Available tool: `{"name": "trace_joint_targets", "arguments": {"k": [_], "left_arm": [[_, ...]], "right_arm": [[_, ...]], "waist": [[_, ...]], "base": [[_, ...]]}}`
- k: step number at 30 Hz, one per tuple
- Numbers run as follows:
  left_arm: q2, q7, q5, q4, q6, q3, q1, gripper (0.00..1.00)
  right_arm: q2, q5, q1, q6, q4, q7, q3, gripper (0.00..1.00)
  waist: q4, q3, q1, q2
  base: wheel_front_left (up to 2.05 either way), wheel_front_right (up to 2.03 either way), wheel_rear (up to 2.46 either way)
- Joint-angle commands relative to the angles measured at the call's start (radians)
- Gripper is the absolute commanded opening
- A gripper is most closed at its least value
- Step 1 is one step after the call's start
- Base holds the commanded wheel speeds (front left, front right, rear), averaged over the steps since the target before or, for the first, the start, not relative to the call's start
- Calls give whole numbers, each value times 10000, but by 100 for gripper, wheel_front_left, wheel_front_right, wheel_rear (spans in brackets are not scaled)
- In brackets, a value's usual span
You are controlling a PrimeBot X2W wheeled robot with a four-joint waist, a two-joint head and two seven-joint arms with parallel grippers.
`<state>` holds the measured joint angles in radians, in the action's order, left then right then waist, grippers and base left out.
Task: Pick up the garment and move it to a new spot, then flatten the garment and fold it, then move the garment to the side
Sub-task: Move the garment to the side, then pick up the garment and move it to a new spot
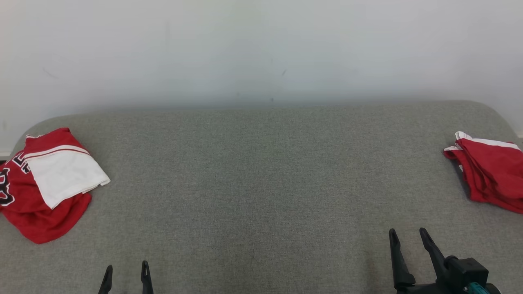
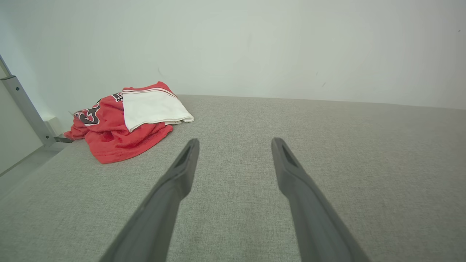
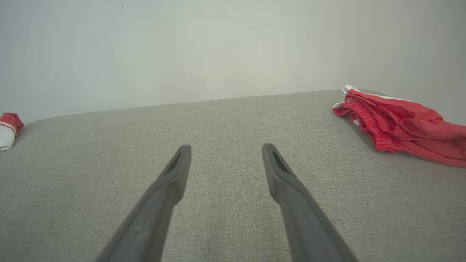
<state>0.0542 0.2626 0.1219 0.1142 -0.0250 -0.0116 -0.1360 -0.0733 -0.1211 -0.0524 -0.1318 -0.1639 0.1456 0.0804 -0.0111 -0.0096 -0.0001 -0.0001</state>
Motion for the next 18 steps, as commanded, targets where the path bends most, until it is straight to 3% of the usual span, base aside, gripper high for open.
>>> {"name": "trace_joint_targets", "arguments": {"k": [1,18], "left_arm": [[-28,31,26,58,40,0,-80,100],[-40,31,-62,147,107,-187,242,100]], "right_arm": [[73,50,-76,17,2,4,7,100],[202,-49,-209,17,50,181,218,100]], "waist": [[1,0,1,1],[385,224,1,1]], "base": [[0,0,0],[0,0,0]]}}
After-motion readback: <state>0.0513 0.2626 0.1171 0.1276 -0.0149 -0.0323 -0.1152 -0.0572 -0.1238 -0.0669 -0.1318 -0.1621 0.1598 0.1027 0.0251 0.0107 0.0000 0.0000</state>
